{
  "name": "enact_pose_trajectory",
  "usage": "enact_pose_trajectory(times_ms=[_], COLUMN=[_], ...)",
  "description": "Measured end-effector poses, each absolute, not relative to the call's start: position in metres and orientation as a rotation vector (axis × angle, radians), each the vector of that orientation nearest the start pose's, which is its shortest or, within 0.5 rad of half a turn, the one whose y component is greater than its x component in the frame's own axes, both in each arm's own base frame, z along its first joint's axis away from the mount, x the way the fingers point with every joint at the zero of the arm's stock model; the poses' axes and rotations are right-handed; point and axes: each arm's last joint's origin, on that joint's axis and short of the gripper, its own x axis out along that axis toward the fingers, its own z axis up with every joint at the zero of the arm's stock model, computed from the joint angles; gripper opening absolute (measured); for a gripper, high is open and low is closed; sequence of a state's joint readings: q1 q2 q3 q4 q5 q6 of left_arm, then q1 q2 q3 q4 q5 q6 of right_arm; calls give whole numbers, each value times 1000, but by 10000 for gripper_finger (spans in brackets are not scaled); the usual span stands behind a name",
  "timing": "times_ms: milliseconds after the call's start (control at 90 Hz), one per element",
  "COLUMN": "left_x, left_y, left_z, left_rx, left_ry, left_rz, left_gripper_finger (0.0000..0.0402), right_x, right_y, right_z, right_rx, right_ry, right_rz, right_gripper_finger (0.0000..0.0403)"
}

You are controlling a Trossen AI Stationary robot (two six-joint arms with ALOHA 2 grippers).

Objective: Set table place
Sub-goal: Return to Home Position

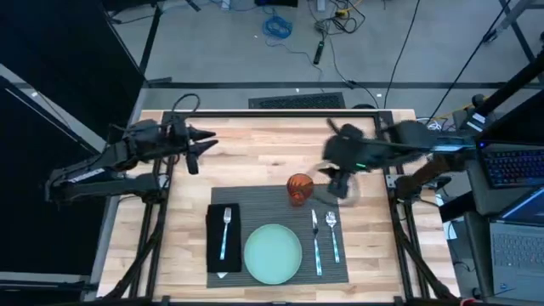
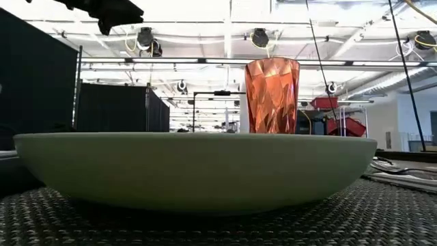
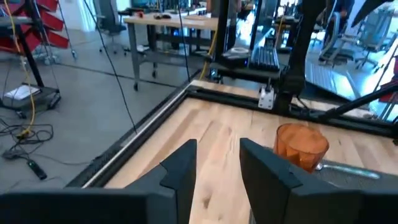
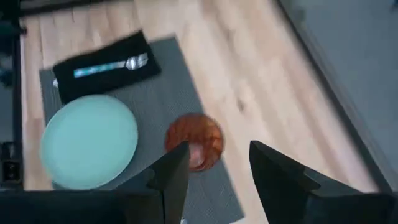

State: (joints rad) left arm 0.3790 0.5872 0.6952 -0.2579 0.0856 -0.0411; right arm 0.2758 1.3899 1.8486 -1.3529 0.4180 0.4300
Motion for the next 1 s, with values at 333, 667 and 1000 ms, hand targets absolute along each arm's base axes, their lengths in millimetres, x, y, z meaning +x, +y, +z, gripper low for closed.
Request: enact_pose_trajectory(times_ms=[333, 667, 1000], left_x=[121, 108, 112], left_y=[46, 42, 45], left_z=[301, 309, 287], left_rx=[-100, -63, -141], left_ry=[6, -259, -211], left_rz=[302, 341, 362], left_gripper_finger=[105, 105, 105], right_x=[116, 98, 104], right_y=[37, 21, 17], right_z=[367, 287, 251], right_rx=[229, 106, 84], right_ry=[416, 24, 74], right_rz=[-291, -220, 0], right_gripper_finger=[153, 153, 153])
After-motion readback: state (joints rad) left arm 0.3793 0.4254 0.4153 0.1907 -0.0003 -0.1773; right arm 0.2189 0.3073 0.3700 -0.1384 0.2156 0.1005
